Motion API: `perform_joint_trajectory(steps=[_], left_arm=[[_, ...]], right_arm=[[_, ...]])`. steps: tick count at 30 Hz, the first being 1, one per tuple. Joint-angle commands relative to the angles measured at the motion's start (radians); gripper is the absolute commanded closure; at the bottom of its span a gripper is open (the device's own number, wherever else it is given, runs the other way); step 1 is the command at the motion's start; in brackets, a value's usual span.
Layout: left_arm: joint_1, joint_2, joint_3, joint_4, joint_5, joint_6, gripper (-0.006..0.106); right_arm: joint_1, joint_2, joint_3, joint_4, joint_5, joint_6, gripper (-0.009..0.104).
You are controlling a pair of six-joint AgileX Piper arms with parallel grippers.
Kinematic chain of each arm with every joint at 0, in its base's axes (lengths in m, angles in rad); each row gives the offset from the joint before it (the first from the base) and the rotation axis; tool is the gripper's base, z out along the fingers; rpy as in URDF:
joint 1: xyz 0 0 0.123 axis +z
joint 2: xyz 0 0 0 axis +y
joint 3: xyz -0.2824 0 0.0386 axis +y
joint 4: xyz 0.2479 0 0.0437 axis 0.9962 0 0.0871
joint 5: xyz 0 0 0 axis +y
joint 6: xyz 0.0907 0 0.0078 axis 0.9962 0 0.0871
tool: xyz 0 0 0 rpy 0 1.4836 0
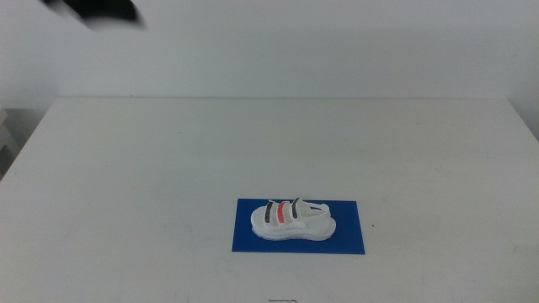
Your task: Use one arm to grab the shoe from the table and place it on the mat.
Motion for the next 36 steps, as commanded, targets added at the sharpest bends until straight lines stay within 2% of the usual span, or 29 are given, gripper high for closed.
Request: perform_joint_trajectory(steps=[1, 4, 7, 12, 16, 19, 26, 30, 32, 36], left_arm=[[-0.002, -0.096, -0.029, 0.061, 0.057, 0.404, 0.007], [0.008, -0.151, -0.019, 0.059, 0.041, 0.615, 0.007], [0.102, -0.229, 0.051, 0.015, -0.082, 0.75, 0.007], [0.394, -0.483, 0.371, -0.308, -0.372, 1.026, 0.007], [0.557, -0.689, 0.661, -0.474, -0.615, 1.224, 0.007], [0.616, -0.834, 0.839, -0.544, -0.711, 1.292, 0.007], [0.63, -1.099, 1.147, -0.547, -0.837, 1.291, 0.007], [0.63, -1.2, 1.301, -0.516, -0.934, 1.286, 0.007], [0.63, -1.24, 1.385, -0.46, -0.997, 1.241, 0.007], [0.63, -1.349, 1.573, -0.285, -1.118, 0.982, 0.007]], right_arm=[[0.002, -0.019, -0.019, -0.008, -0.056, -0.012, 0.001], [0.002, -0.019, -0.019, -0.008, -0.056, -0.012, 0.001], [0.002, -0.019, -0.019, -0.008, -0.056, -0.012, 0.001], [0.002, -0.019, -0.019, -0.008, -0.056, -0.012, 0.001], [0.002, -0.019, -0.019, -0.008, -0.056, -0.012, 0.001], [0.002, -0.019, -0.019, -0.008, -0.056, -0.012, 0.001], [0.002, -0.019, -0.019, -0.008, -0.056, -0.012, 0.001], [0.002, -0.019, -0.019, -0.008, -0.056, -0.012, 0.001], [0.002, -0.019, -0.019, -0.008, -0.056, -0.012, 0.001], [0.002, -0.019, -0.019, -0.008, -0.056, -0.012, 0.001]])
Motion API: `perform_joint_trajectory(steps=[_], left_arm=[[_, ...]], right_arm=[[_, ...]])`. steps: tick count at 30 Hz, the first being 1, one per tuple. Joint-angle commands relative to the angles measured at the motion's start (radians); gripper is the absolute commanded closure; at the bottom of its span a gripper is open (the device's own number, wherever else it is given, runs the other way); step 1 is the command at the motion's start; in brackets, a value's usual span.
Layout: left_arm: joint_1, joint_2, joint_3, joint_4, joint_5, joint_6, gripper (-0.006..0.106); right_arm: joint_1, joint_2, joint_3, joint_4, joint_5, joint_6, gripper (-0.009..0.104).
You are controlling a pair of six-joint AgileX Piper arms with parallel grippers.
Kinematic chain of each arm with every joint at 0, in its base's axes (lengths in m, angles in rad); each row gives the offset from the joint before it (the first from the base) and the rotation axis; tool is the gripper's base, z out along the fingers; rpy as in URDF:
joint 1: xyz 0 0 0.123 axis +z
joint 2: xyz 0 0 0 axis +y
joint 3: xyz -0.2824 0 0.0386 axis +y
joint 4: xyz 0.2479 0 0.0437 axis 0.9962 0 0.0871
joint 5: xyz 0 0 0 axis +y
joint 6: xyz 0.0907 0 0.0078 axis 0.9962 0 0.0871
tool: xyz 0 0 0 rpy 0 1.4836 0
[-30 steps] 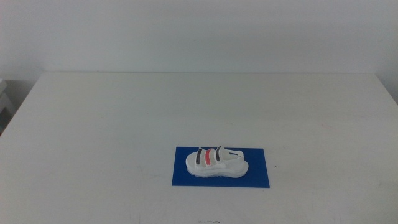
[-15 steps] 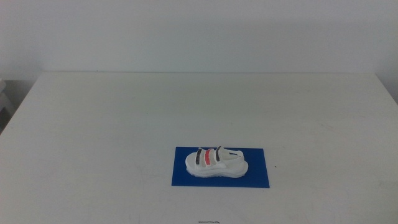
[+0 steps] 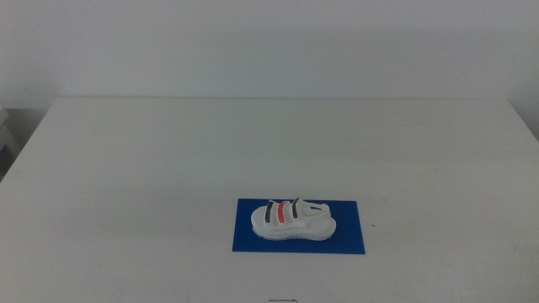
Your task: Use one arm to grab the shoe from the table and place it on the mat.
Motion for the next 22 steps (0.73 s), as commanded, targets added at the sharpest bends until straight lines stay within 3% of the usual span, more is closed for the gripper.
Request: perform_joint_trajectory(steps=[1, 3, 5, 13, 22], left_arm=[[0.001, -0.05, 0.07, 0.127, -0.15, -0.177, 0.007], [0.001, -0.091, 0.14, 0.213, -0.147, -0.271, 0.007], [0.001, -0.118, 0.193, 0.23, -0.147, -0.309, 0.007], [0.001, -0.186, 0.345, 0.212, -0.141, -0.316, 0.007], [0.001, -0.185, 0.344, 0.17, -0.087, -0.316, 0.007]], right_arm=[[0.002, -0.019, -0.019, -0.008, -0.056, -0.012, 0.001], [0.002, -0.019, -0.019, -0.008, -0.056, -0.012, 0.001], [0.002, -0.019, -0.019, -0.008, -0.056, -0.012, 0.001], [0.002, -0.019, -0.019, -0.008, -0.056, -0.012, 0.001], [0.002, -0.019, -0.019, -0.008, -0.056, -0.012, 0.001]])
